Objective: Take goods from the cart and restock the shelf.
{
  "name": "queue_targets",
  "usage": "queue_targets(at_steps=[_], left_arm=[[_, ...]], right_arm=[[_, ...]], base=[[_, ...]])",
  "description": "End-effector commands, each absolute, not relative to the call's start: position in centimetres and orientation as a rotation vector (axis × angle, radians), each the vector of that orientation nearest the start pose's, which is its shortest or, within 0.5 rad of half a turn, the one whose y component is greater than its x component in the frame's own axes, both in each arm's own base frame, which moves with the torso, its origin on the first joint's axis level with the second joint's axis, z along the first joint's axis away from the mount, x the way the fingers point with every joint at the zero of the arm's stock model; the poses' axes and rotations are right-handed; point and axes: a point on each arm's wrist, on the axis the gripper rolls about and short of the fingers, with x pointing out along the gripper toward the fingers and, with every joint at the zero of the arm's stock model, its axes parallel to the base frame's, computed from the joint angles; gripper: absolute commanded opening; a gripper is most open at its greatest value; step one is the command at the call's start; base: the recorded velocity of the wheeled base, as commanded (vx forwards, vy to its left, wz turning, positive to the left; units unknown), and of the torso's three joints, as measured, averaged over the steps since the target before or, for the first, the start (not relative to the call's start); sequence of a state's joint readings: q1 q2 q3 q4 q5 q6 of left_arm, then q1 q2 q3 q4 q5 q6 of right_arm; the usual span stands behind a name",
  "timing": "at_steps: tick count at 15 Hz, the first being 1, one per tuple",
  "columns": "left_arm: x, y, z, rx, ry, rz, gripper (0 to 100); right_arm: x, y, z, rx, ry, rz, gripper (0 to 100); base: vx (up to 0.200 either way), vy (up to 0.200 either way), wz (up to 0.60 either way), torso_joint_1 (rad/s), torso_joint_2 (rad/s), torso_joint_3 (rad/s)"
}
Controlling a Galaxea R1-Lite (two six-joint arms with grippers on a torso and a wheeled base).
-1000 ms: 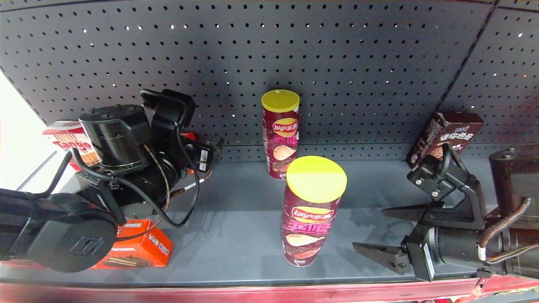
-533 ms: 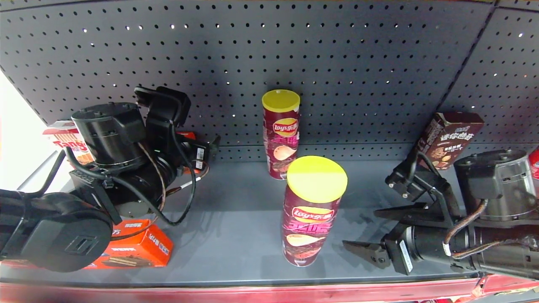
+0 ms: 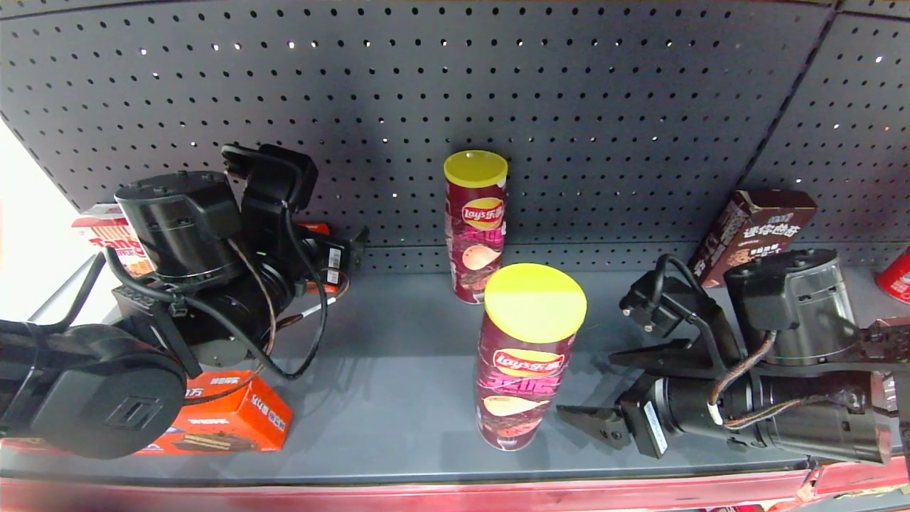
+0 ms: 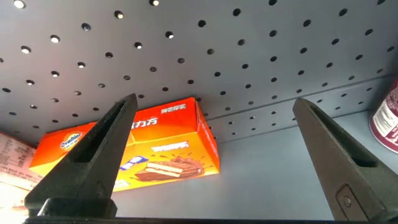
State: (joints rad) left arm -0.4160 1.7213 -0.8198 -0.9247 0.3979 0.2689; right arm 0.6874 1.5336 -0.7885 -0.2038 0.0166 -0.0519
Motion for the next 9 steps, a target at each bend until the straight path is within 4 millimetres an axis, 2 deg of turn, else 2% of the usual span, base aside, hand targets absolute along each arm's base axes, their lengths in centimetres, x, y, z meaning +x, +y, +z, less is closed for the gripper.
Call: queue_targets(at_steps=[1, 9], left_arm=[[29.02, -11.85, 20.91, 0.259, -0.025, -0.014, 100], [29.08, -11.89, 20.98, 0.258, -0.028, -0.015, 100]], right_arm=[[20.18, 16.77, 18.20, -0.234, 0.511, 0.705, 100], [21.03, 17.53, 17.91, -0.233, 0.507, 0.708, 100]], base=[[0.000, 0.000, 0.00, 0.000, 0.00, 0.000], [0.000, 0.000, 0.00, 0.000, 0.00, 0.000]])
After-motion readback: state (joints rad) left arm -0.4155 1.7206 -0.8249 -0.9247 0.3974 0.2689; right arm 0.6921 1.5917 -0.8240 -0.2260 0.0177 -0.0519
